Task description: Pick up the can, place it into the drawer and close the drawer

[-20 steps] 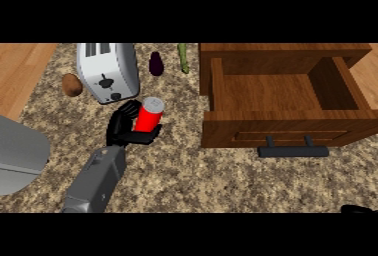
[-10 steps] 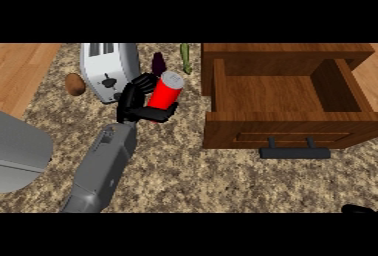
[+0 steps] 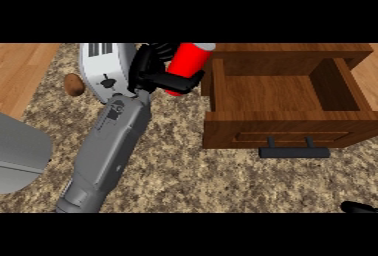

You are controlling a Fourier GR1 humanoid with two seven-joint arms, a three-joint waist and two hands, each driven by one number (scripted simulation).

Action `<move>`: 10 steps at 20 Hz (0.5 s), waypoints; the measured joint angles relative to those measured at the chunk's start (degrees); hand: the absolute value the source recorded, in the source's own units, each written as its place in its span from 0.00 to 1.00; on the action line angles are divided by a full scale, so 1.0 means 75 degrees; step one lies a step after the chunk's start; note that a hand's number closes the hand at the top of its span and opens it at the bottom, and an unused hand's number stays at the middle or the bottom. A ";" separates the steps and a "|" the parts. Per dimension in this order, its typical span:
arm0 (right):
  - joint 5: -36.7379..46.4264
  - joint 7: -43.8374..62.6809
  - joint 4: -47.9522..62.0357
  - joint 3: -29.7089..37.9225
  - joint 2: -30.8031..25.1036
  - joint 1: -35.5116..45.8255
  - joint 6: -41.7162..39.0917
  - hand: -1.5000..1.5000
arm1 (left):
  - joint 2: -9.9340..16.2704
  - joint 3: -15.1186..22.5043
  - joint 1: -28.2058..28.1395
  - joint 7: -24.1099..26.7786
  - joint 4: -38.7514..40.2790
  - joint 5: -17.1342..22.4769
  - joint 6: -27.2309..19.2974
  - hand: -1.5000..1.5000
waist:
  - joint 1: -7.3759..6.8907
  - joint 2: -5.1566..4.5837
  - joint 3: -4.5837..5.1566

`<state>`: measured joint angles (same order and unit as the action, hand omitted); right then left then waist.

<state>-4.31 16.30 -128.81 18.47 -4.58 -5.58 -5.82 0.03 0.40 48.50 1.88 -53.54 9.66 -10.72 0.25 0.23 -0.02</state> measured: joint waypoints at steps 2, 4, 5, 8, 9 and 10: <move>0.0008 0.0039 0.0105 0.0052 -0.0085 0.0144 0.0022 0.00 | -0.0002 0.0231 0.0327 -0.0360 -0.0186 0.0053 -0.0342 1.00 | 0.0011 -0.0007 -0.0001; 0.0025 0.0031 0.0033 0.0021 -0.0019 0.0047 0.0027 0.00 | 0.0002 0.0336 0.0698 -0.0729 -0.0259 0.0048 -0.0543 1.00 | 0.0033 -0.0012 0.0000; 0.0136 0.0132 -0.0008 -0.0084 -0.0009 0.0143 0.0091 0.00 | 0.0000 0.0535 0.0864 -0.0886 -0.0310 0.0073 -0.0757 1.00 | 0.0040 -0.0014 -0.0002; 0.0175 0.0210 -0.0039 -0.0135 -0.0009 0.0238 0.0140 0.00 | -0.0001 0.0692 0.1553 -0.1260 -0.0098 0.0143 -0.1098 1.00 | 0.0076 -0.0028 0.0000; 0.0137 0.0303 -0.0099 -0.0123 -0.0020 0.0283 0.0171 0.00 | -0.0002 0.0757 0.1774 -0.1364 0.0023 0.0176 -0.1188 1.00 | 0.0092 -0.0032 -0.0001; 0.0054 0.0357 -0.0097 -0.0051 -0.0080 0.0340 0.0166 0.00 | -0.0002 0.0762 0.2013 -0.1388 0.0212 0.0185 -0.1252 1.00 | 0.0109 -0.0038 -0.0001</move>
<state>-3.90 18.98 -129.53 18.08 -5.18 -3.03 -4.57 0.01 6.12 63.60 -8.53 -51.95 11.04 -20.11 1.07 -0.05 -0.02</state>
